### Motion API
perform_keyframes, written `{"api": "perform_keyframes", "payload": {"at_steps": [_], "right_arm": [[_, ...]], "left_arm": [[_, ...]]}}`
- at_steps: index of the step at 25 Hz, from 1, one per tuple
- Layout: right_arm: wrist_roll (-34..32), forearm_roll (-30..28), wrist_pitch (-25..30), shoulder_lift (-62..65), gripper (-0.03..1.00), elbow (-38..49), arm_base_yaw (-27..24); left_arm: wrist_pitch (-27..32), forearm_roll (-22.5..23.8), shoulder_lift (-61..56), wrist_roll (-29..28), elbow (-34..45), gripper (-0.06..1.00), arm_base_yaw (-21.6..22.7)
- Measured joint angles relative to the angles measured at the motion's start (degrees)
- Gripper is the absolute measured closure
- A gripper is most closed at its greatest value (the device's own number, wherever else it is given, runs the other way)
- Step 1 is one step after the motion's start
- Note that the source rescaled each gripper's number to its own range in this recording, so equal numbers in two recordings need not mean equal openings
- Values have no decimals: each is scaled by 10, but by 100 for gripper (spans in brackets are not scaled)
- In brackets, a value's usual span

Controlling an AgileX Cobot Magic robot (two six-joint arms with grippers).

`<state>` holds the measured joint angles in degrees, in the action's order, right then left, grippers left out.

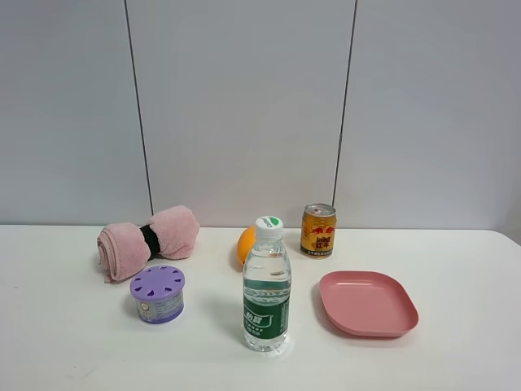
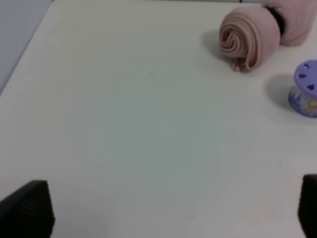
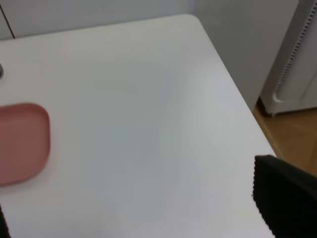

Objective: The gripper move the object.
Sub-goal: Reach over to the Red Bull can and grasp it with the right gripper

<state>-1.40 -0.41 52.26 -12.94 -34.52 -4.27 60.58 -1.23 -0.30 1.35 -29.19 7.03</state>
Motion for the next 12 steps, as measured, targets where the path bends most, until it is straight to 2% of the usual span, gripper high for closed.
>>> {"api": "perform_keyframes", "payload": {"at_steps": [5, 9, 12], "right_arm": [[8, 4, -115, -126, -3, -35, 0], [20, -7, -221, -213, -3, -37, 0], [21, -15, -280, -270, -3, -37, 0]], "left_arm": [[0, 0, 0, 0, 0, -6, 0], [0, 0, 0, 0, 0, -6, 0], [0, 0, 0, 0, 0, -6, 0]]}}
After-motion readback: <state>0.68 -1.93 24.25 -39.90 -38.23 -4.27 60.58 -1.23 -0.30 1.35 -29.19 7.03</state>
